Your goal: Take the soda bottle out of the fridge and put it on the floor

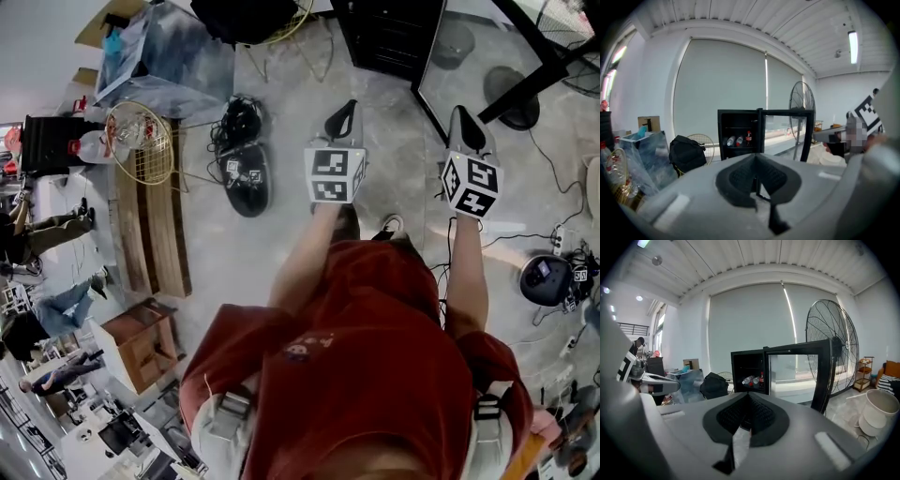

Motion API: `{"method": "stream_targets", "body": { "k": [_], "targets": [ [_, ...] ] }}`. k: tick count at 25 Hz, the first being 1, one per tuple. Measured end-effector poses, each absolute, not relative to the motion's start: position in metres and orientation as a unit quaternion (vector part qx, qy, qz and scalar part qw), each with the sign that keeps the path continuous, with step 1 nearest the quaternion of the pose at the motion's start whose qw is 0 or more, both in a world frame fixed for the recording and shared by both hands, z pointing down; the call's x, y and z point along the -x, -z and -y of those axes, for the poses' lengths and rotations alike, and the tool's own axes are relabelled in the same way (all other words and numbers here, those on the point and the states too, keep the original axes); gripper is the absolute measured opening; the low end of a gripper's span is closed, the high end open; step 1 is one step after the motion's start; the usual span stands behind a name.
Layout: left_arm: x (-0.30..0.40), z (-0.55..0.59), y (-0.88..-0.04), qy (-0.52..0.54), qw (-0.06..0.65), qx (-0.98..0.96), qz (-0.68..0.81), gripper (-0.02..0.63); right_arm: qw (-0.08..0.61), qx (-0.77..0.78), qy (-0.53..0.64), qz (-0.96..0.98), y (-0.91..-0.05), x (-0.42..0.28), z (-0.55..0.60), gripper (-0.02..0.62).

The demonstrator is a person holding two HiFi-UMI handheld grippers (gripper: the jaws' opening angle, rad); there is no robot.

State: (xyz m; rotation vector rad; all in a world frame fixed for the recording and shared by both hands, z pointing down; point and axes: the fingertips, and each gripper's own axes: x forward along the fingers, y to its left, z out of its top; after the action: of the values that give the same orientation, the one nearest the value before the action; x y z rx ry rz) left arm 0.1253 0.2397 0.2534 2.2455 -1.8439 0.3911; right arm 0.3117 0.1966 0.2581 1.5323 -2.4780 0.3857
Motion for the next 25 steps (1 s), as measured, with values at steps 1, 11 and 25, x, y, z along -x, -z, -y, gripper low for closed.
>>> {"method": "stream_targets", "body": {
  "k": [1,11,25],
  "targets": [
    [-0.118,-0.236,-0.253,-0.132,0.104,-0.764,0.623,0.0,0.101,-0.522,-0.131,0.837,-0.258,-0.305,-0.194,-0.001],
    [-0.013,-0.165,-0.243,-0.128,0.092,-0.785,0.599,0.0,0.11,-0.561,-0.13,0.81,-0.252,-0.213,-0.139,0.0],
    [0.115,-0.071,-0.241,-0.12,0.102,-0.827,0.54,0.0,0.125,-0.614,-0.125,0.769,-0.238,-0.082,-0.071,0.0]
  ]
}}
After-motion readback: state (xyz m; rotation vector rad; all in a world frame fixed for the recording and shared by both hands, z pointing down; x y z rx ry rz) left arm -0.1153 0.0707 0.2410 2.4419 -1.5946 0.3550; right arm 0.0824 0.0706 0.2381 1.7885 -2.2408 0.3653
